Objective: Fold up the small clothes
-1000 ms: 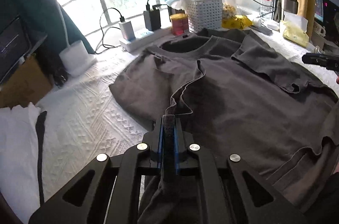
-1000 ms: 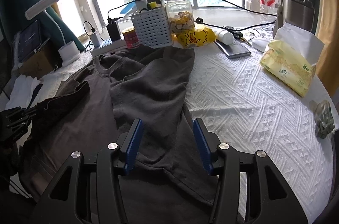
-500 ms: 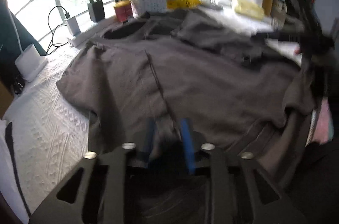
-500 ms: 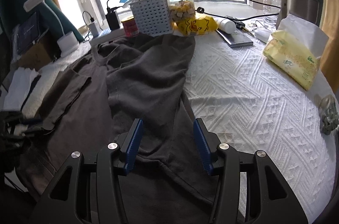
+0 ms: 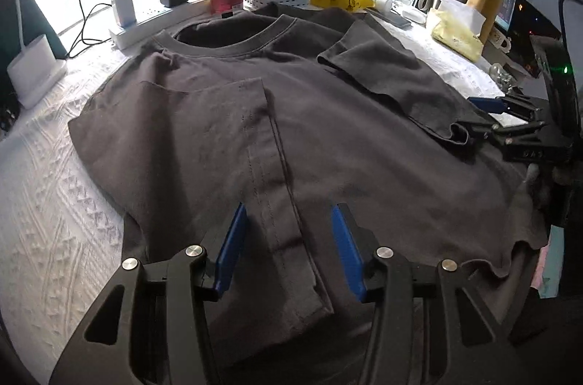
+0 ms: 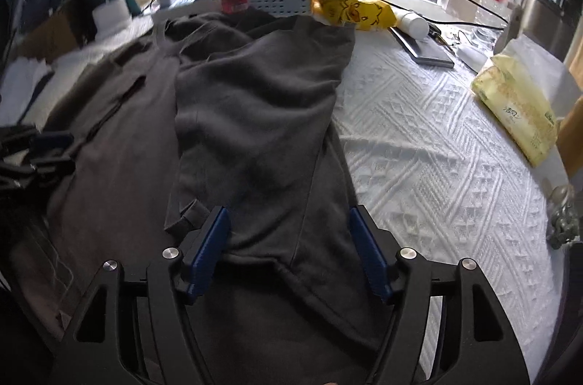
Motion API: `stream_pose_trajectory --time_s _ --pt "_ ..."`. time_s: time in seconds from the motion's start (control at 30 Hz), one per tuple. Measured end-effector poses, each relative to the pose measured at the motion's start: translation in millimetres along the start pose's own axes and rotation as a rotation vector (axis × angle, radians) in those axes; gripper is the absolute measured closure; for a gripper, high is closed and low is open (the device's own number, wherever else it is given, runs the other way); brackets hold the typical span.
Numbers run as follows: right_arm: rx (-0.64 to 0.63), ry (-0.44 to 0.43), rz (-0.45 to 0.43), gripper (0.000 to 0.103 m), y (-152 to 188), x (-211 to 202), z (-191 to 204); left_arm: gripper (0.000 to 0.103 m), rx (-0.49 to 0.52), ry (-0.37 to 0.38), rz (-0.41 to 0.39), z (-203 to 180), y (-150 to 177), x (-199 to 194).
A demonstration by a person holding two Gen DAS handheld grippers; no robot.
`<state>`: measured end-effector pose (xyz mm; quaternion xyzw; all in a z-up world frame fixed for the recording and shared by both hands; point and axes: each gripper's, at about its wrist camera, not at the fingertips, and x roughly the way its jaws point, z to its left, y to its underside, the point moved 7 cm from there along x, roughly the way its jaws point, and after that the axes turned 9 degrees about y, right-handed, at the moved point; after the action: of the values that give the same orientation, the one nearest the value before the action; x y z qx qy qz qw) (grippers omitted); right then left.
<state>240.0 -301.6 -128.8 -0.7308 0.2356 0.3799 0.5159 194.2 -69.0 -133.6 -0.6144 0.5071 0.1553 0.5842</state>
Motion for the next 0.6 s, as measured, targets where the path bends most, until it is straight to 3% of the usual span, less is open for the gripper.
stream_pose_trajectory --time_s 0.37,0.6 --pt "-0.107 0.031 0.009 0.030 20 -19 10 0.054 -0.035 -0.047 -0.070 12 12 -41" --pt "0.016 0.016 -0.055 0.030 -7 -27 -20 0.054 -0.147 -0.132 -0.150 60 1 -68"
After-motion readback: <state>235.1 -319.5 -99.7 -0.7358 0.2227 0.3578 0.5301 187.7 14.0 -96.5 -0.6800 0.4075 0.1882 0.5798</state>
